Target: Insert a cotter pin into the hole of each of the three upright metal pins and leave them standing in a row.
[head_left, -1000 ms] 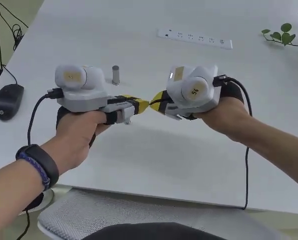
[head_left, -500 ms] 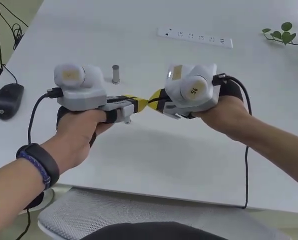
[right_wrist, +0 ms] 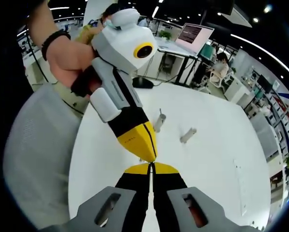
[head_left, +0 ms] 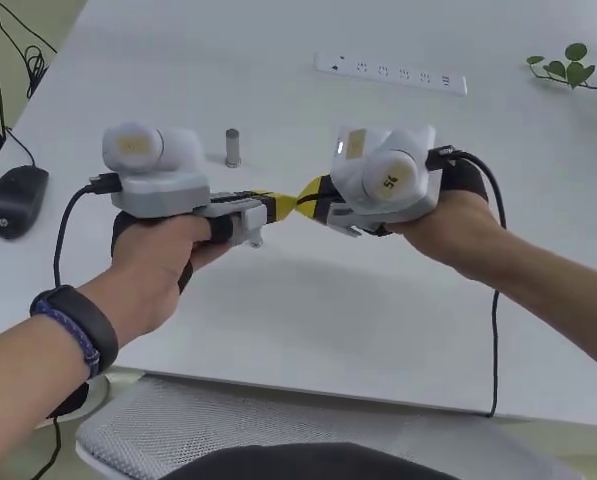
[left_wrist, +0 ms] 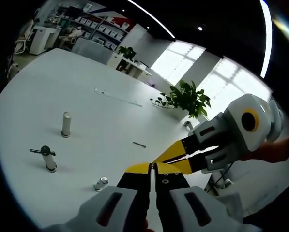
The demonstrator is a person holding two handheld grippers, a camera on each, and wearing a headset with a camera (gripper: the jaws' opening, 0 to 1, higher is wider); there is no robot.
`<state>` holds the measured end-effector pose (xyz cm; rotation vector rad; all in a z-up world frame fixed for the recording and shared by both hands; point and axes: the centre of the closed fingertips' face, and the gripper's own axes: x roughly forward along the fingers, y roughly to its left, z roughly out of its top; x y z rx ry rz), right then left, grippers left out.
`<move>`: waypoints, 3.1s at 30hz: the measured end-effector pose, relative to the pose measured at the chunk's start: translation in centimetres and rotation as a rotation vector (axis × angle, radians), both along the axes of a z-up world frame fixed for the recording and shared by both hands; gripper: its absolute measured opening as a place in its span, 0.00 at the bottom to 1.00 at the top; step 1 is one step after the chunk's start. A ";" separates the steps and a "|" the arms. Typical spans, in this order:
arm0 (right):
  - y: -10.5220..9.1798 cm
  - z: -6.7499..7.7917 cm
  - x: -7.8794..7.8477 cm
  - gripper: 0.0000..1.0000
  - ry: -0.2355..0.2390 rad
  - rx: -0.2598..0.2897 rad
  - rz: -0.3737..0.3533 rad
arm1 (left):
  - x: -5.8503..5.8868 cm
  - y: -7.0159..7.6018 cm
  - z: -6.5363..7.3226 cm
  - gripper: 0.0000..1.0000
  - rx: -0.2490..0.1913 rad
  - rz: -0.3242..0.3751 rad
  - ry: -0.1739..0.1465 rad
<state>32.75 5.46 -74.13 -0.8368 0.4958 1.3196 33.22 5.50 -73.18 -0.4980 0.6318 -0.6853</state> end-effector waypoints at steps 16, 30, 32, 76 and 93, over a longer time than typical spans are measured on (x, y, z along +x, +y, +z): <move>0.0 0.5 -0.1 0.04 0.059 0.046 -0.026 | -0.1 0.0 0.4 0.00 0.004 -0.035 -0.038; -0.7 0.5 -0.4 0.11 0.176 0.085 -0.049 | -1.1 -0.4 0.8 0.00 0.027 -0.120 -0.091; -0.7 0.5 -0.8 0.11 0.190 0.087 -0.049 | -1.2 -0.5 0.9 0.00 0.031 -0.133 -0.103; -0.5 0.1 -4.6 0.02 0.335 0.060 0.102 | -4.4 -1.6 2.0 0.00 0.047 -0.456 -0.258; -0.8 -1.2 -5.1 0.01 0.301 -0.009 0.083 | -5.1 -1.6 0.7 0.01 0.087 -0.459 -0.259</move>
